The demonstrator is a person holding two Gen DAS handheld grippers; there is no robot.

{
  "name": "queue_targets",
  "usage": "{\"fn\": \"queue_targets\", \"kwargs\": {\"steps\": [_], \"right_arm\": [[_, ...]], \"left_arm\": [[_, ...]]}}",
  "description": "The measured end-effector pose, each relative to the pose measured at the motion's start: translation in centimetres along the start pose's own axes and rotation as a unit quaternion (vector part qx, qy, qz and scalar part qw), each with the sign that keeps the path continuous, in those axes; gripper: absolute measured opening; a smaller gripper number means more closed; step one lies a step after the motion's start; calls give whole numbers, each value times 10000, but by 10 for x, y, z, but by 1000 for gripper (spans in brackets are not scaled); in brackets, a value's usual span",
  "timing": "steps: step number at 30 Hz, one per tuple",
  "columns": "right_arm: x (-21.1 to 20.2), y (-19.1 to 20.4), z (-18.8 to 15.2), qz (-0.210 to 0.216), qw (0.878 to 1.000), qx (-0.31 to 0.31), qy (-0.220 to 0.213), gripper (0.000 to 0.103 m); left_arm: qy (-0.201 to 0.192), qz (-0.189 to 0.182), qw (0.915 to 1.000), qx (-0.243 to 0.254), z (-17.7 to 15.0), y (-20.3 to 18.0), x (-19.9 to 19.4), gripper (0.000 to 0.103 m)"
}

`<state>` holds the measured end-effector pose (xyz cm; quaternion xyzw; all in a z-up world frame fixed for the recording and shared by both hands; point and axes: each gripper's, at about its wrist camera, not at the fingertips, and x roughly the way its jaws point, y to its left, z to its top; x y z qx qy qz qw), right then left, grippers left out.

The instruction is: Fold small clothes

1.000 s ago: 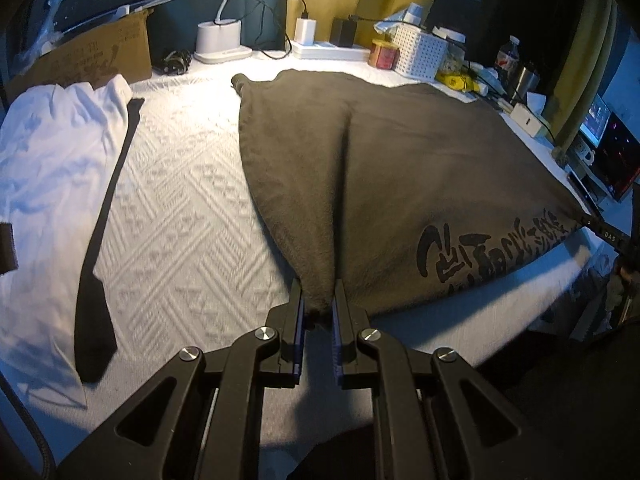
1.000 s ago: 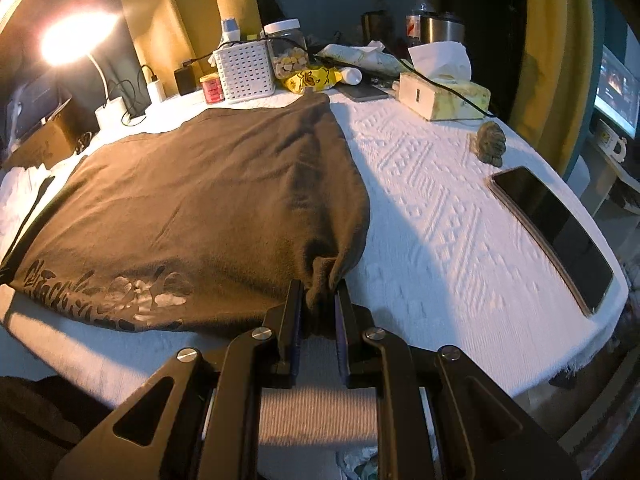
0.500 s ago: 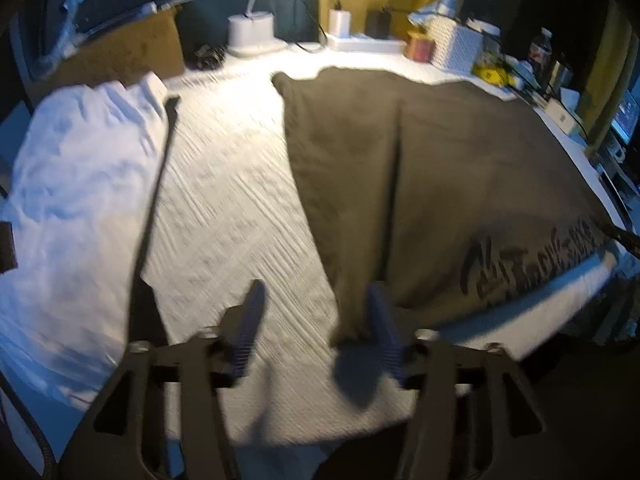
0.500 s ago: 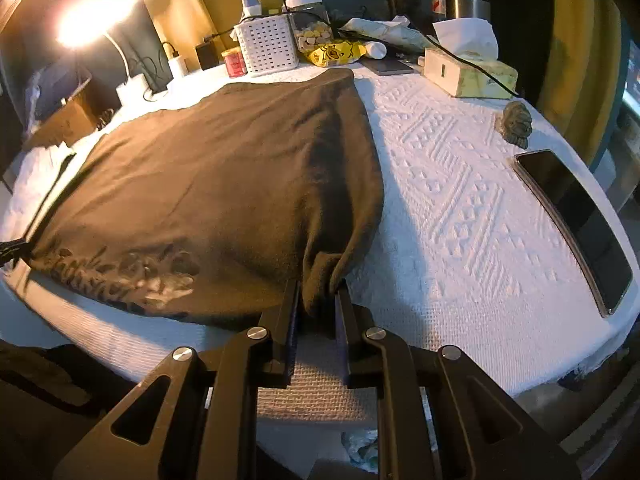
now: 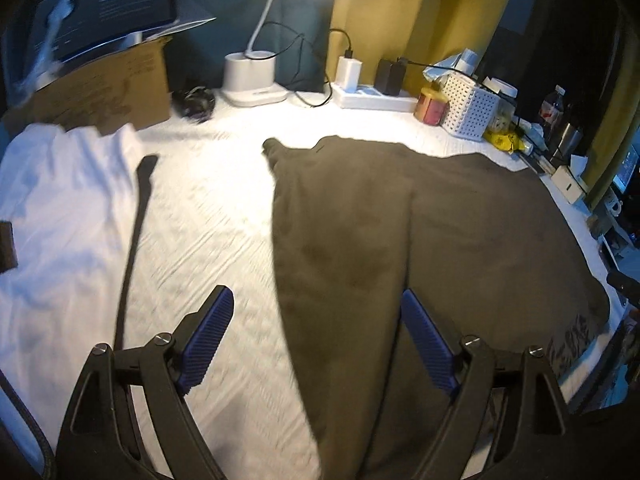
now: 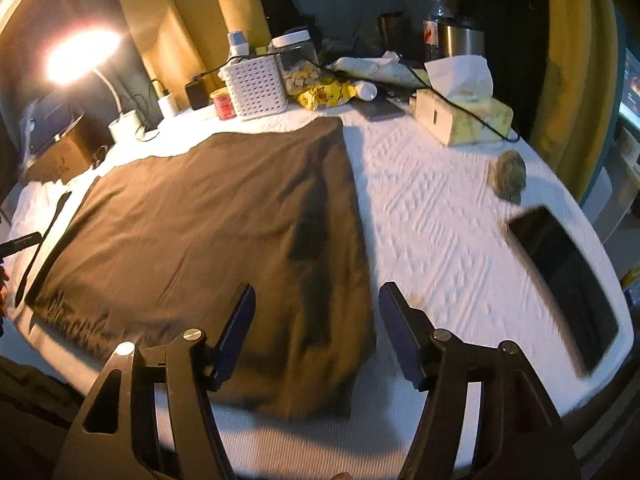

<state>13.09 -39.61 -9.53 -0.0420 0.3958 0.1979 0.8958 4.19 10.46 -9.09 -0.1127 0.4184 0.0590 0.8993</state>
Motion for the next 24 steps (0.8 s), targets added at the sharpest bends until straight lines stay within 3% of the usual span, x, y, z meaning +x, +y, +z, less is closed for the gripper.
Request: {"fn": "queue_targets", "kwargs": {"steps": [5,8,11,16,20,24], "right_arm": [[28,3,30,-60,9999,-127,35,67],[53,-1,44,-131,9997,-87,197,67],[71,-5,56,-182,9993,-29,317,67],[91,-9,72,-197,9986,-118,473,67],[107,-13,87,-223,9979,-178,575,67],[124,-14,109,-124,9977,-364,553,67]], "left_arm": [[8,-77,9998,178,24,-1,28,85],[128,158,9982,565,36,-2,54,85],[298,287,9969,672,46,4,73,79],[398,376,9948,853,60,14,91,79],[443,245,9959,755,71,20,102,75],[430,95,9964,719,80,21,111,64]]}}
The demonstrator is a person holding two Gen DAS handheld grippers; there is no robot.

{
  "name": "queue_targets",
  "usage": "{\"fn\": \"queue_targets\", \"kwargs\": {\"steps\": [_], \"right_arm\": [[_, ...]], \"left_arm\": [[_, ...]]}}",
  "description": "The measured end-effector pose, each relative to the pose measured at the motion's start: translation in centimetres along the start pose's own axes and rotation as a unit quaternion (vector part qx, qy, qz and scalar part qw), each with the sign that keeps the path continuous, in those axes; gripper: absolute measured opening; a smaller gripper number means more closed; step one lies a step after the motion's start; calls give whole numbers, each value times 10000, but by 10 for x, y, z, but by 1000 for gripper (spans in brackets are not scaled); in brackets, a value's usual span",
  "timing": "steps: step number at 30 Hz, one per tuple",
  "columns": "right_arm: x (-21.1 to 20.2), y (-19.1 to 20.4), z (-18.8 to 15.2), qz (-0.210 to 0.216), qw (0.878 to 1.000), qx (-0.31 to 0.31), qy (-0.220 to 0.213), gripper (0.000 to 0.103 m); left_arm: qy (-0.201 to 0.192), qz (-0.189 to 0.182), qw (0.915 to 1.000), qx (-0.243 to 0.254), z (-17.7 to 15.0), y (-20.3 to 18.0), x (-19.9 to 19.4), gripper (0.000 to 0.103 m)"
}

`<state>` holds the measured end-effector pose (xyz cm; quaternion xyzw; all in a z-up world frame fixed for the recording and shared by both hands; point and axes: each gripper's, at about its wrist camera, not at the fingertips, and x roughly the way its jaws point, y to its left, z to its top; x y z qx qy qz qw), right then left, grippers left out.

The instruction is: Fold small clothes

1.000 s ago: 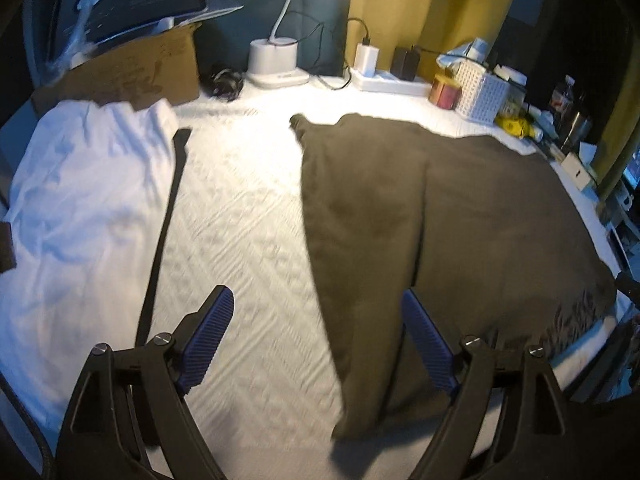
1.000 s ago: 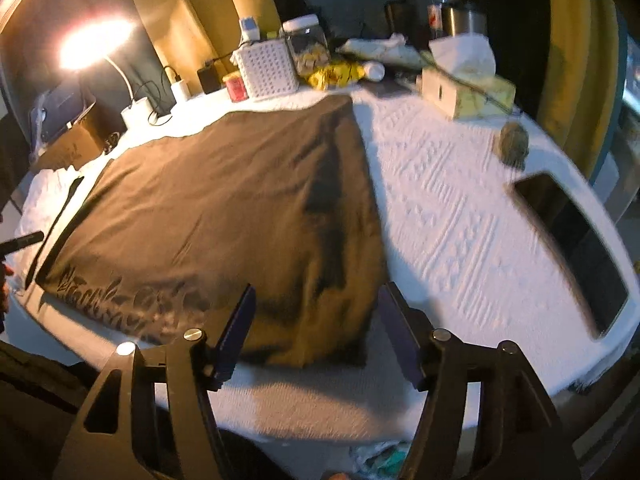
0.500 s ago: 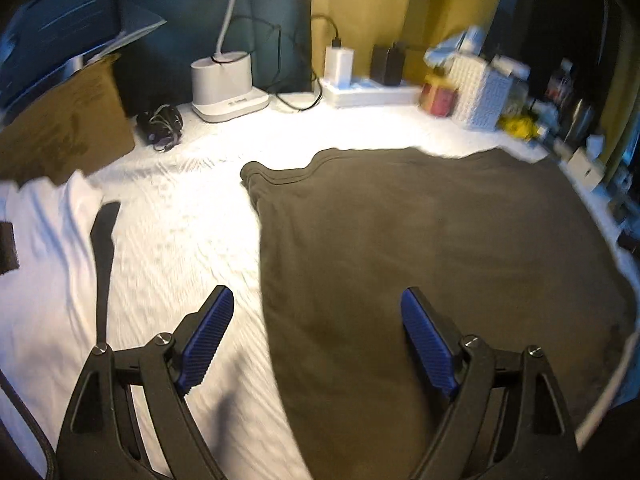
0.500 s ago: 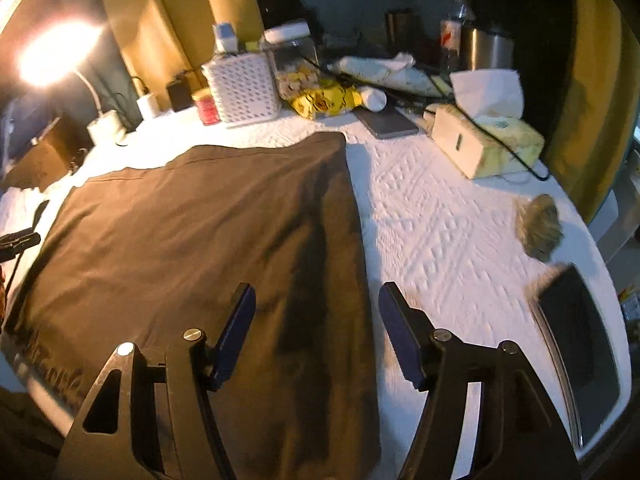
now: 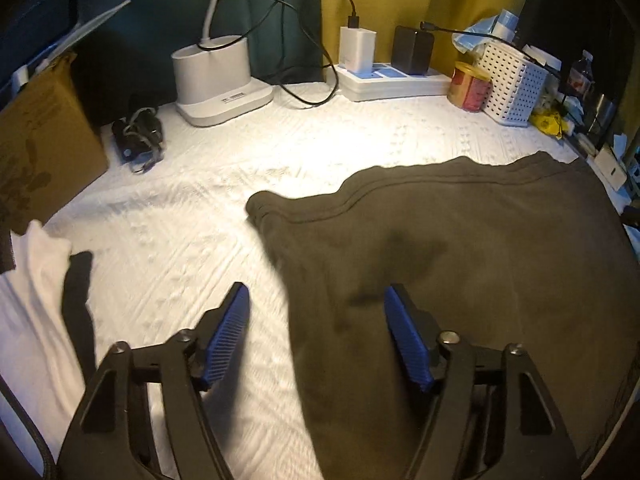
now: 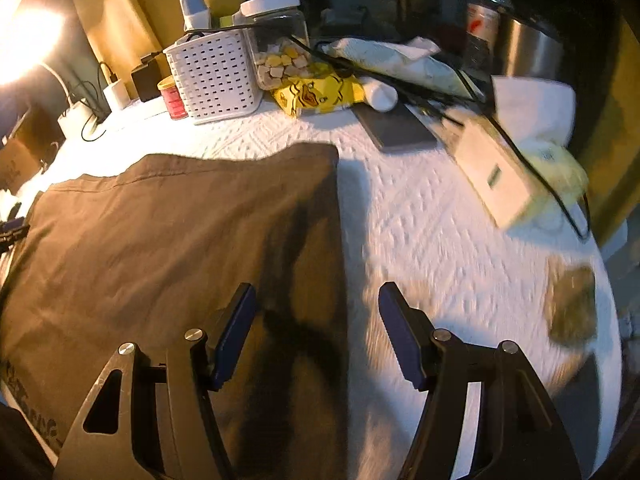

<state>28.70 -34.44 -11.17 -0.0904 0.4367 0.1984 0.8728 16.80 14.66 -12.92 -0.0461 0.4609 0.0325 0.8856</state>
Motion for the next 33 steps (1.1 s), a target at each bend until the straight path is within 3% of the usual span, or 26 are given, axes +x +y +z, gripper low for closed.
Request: {"fn": "queue_targets", "kwargs": {"steps": [2,4,5,7,8,10,11,12,17,24,33], "right_arm": [[11,-9,13,215,9996,192,-48,67],[23,-14,27,334,9990,295,-51,62],[29,-14,32,392,9988,293,-29,53],[43,-12,41,617,9977,284,42,51],[49,-12,44,731,9969,293,23,51],[54,-8,49,717,9971,236,-52,40],[56,-5,51,719,9973,172,-35,19],[58,-3,51,701,9975,126,-5,4],[53,-3,51,509,9979,99,-386,4],[39,-14,57,214,9970,89,-733,4],[59,-9,52,-2,9992,66,-403,4]], "left_arm": [[-56,-117,9999,-36,4,1,2,55],[-57,-349,9994,-23,9,0,5,30],[-53,-407,9992,-13,11,-2,6,26],[-66,-437,9990,87,14,-6,7,12],[-82,-419,9990,113,16,-8,7,11],[-142,-341,9992,136,18,-9,6,3],[-236,-216,9994,112,20,-8,3,2],[-311,-80,9995,78,22,-5,0,2],[-588,156,9980,-192,30,15,-13,2],[-784,167,9966,-206,37,13,-18,2],[-319,338,9988,-128,37,8,12,2]]}}
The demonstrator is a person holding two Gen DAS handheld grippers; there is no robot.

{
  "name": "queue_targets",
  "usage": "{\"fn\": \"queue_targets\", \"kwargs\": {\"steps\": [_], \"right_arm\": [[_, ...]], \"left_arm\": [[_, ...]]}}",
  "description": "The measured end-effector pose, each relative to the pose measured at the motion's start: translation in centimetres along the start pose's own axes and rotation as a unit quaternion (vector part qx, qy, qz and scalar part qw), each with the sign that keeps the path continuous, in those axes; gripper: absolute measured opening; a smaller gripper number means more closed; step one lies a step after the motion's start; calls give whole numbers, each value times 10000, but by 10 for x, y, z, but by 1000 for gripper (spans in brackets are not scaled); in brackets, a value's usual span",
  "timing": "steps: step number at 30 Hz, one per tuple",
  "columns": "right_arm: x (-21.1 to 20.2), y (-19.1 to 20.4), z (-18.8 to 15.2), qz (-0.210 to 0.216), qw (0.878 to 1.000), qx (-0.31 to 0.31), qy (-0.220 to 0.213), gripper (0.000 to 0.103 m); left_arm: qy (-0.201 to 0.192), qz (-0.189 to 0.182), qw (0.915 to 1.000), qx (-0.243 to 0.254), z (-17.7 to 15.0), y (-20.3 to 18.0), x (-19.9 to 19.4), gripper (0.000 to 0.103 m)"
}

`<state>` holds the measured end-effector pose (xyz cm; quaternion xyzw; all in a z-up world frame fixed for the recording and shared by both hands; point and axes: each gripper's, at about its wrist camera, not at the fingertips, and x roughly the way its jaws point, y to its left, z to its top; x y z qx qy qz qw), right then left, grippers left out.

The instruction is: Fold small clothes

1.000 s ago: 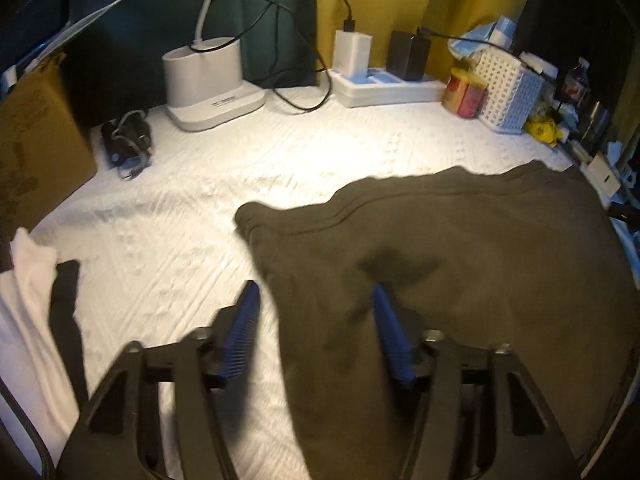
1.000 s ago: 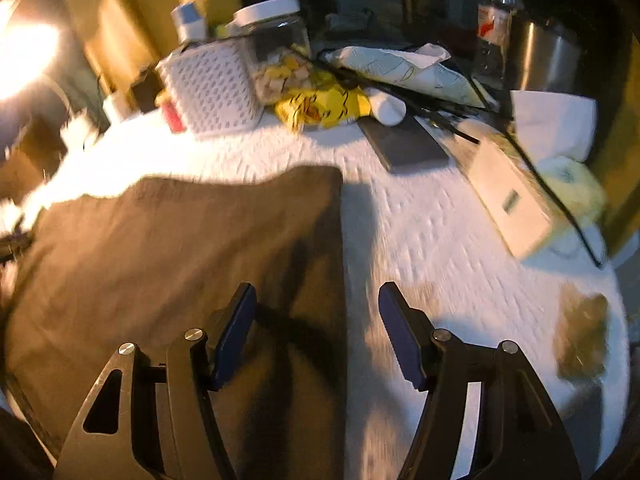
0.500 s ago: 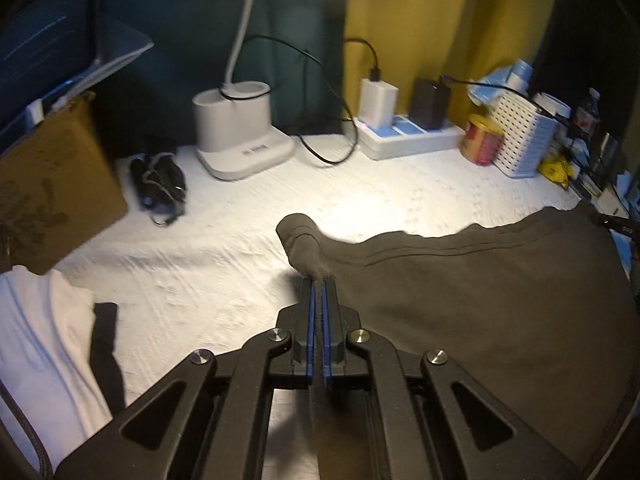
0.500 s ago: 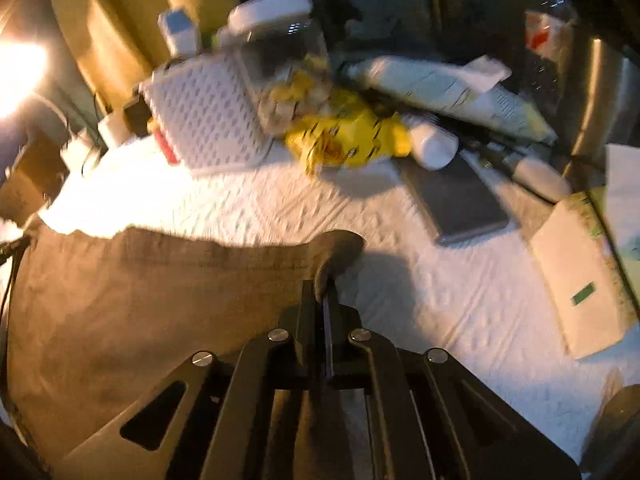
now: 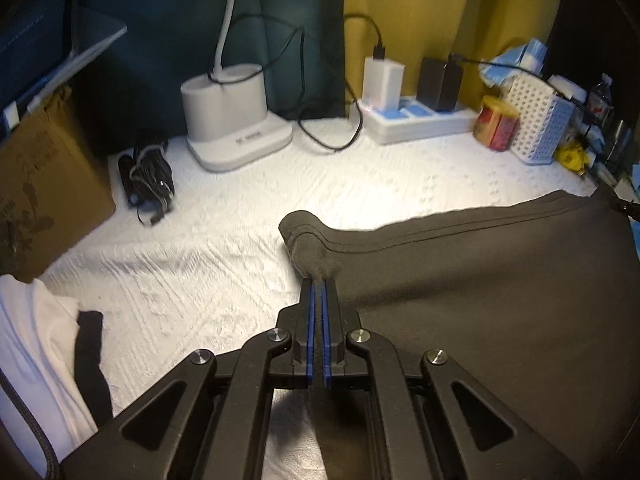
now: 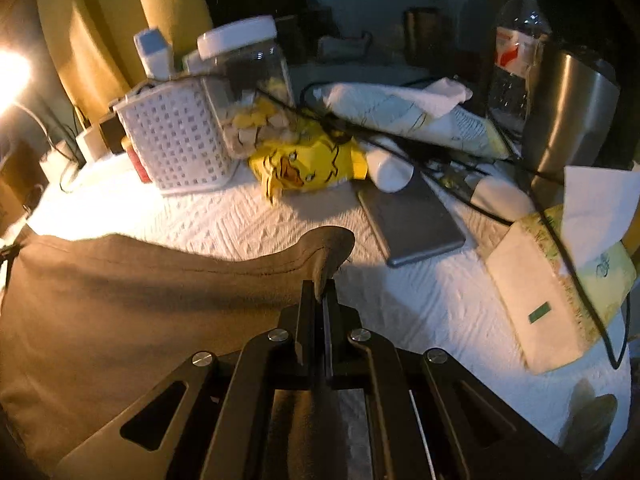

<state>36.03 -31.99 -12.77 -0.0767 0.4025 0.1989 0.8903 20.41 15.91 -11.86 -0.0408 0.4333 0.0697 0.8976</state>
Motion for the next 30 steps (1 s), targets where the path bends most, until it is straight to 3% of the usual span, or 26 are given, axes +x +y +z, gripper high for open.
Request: {"fn": "queue_targets", "kwargs": {"steps": [8,11,13,14,19,22,24,26,30], "right_arm": [[10,10,-4,-363,9990,-207,171,4],[9,12,-3,-393,9988,-227,209,4],[8,13,-4,-399,9987,-219,214,4],[6,13,-4,-404,9988,-200,211,4],[-5,11,-3,-387,9992,-53,106,7],[-13,9,-4,-307,9995,88,40,22],[-20,10,-5,-264,9996,136,-35,41],[-27,13,-6,-237,9996,135,-94,51],[-41,22,-9,-198,9996,79,-157,54]], "left_arm": [[245,24,9993,-290,-2,8,12,8],[276,91,9988,-401,-2,10,9,31],[157,90,9988,-459,-5,13,4,66],[83,73,9986,-524,-7,14,1,70],[-11,-38,9974,-721,-13,17,-13,71],[-232,-209,9971,-697,-17,12,-24,71],[-271,-255,9966,-741,-19,8,-29,72],[-331,-312,9962,-743,-21,3,-35,74],[-408,-497,9953,-721,-27,-8,-45,75]]}}
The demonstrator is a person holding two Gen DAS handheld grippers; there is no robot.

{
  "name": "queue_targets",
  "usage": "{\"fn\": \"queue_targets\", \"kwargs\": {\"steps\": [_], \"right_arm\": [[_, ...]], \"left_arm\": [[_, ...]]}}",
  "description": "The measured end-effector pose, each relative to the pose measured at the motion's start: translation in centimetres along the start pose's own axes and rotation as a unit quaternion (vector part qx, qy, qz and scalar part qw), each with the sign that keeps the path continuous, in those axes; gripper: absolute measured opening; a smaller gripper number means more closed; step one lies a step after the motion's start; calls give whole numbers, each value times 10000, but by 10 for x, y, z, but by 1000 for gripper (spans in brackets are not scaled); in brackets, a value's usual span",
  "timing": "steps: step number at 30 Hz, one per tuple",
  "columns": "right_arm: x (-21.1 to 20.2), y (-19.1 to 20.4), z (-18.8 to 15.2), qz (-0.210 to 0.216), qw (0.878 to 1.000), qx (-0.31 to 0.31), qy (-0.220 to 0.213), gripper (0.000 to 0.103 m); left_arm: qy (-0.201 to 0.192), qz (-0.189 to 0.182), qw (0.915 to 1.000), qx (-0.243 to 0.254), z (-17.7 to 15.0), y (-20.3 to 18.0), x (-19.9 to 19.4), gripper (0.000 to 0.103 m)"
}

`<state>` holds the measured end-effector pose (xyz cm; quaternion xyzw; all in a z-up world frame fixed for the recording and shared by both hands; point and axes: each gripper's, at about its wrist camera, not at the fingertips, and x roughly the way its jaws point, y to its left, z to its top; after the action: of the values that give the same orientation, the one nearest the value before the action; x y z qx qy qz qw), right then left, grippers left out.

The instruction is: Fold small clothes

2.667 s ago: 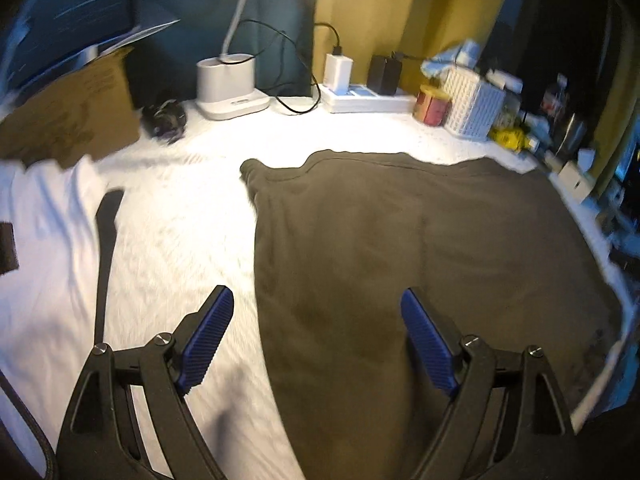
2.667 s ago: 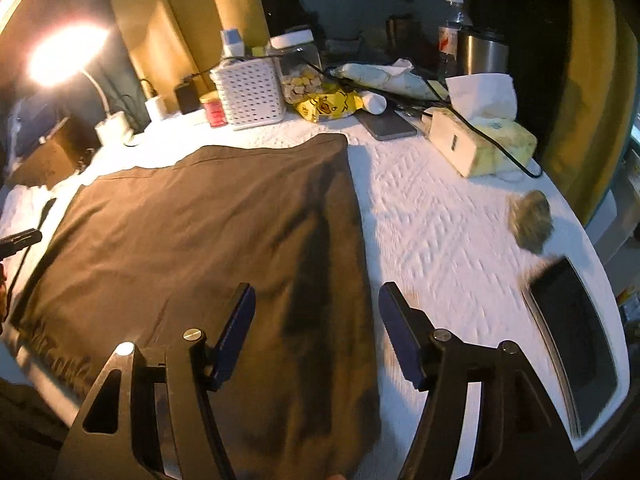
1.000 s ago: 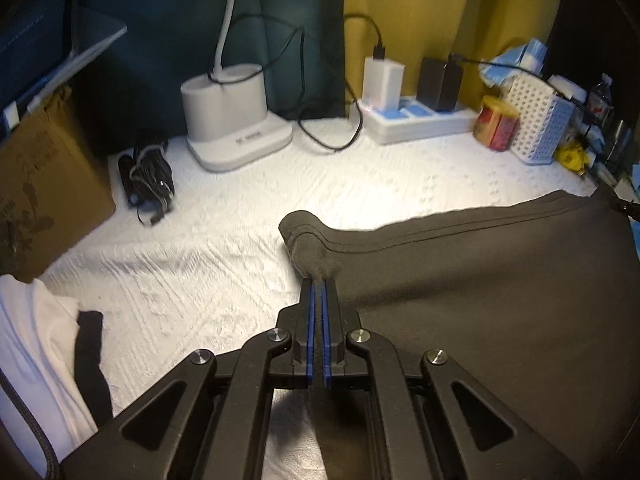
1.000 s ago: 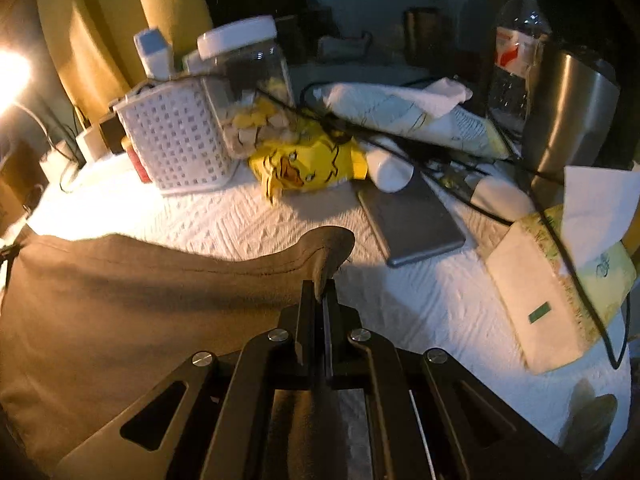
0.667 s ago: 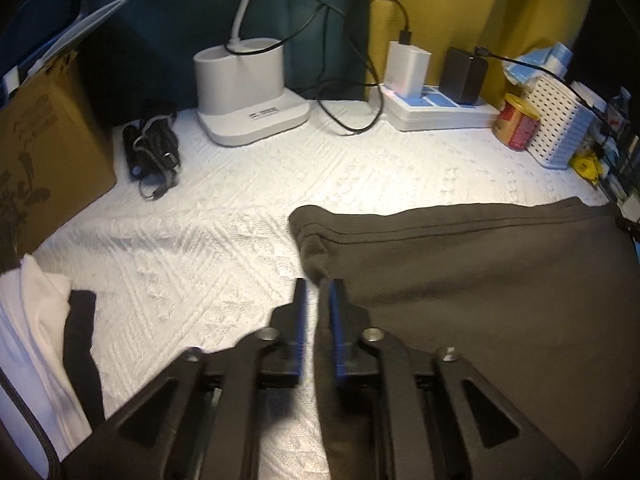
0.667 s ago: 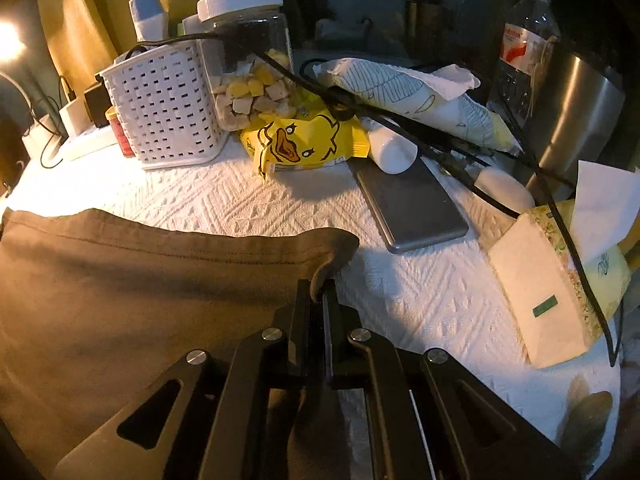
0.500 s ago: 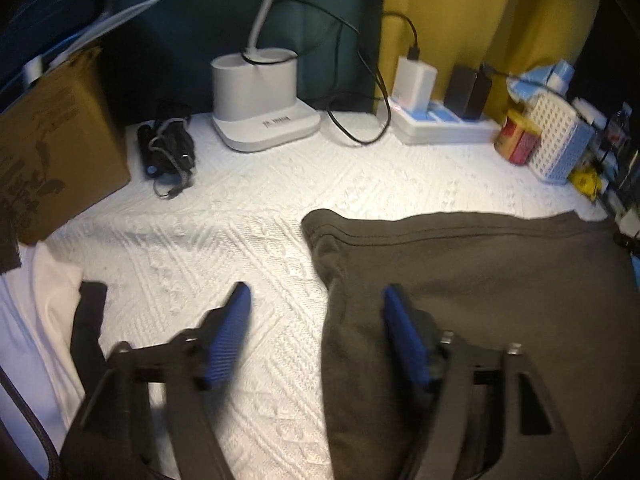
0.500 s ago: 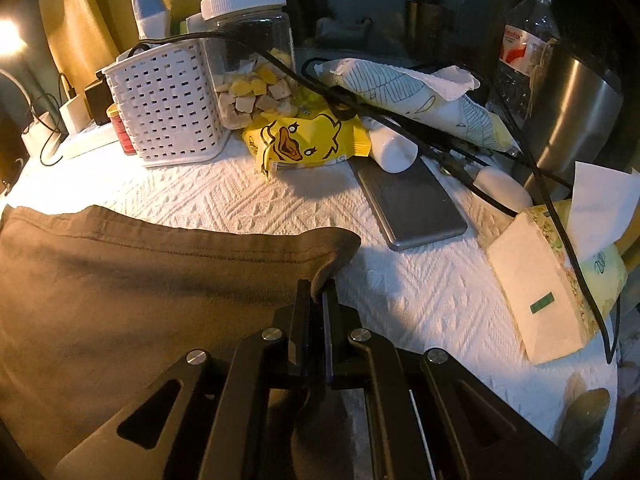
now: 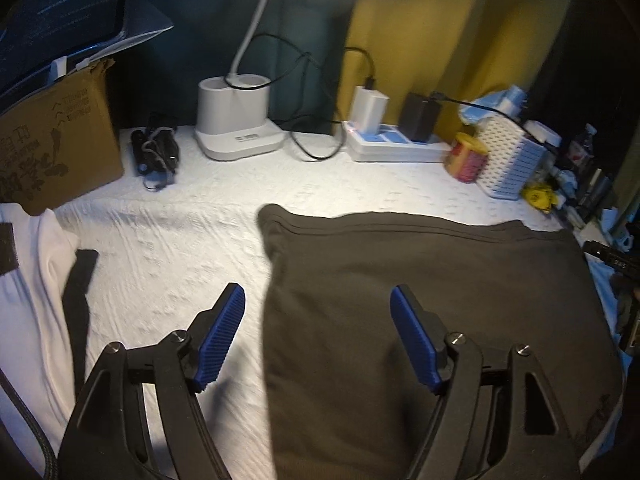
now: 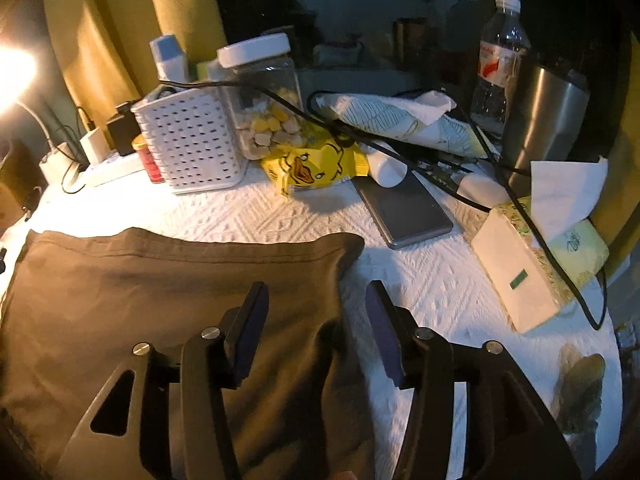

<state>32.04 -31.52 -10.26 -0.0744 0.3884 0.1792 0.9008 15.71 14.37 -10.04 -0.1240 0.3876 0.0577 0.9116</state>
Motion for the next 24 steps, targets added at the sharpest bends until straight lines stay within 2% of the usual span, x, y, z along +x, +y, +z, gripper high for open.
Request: {"fn": "queue_targets", "kwargs": {"steps": [13,22,23,24], "right_arm": [[-39,24,-29,195,9998,-1,-34,54],[-68,35,-55,236,9997,11,-88,54],[-71,36,-58,226,9997,0,-89,60],[-73,38,-61,223,9997,-11,-87,72]], "left_arm": [[-263,-127,9994,160,-20,-41,-35,75],[-153,-145,9980,597,-49,-76,-52,75],[-137,-185,9978,622,-52,-80,-54,75],[-107,-235,9976,647,-56,-83,-56,75]]}}
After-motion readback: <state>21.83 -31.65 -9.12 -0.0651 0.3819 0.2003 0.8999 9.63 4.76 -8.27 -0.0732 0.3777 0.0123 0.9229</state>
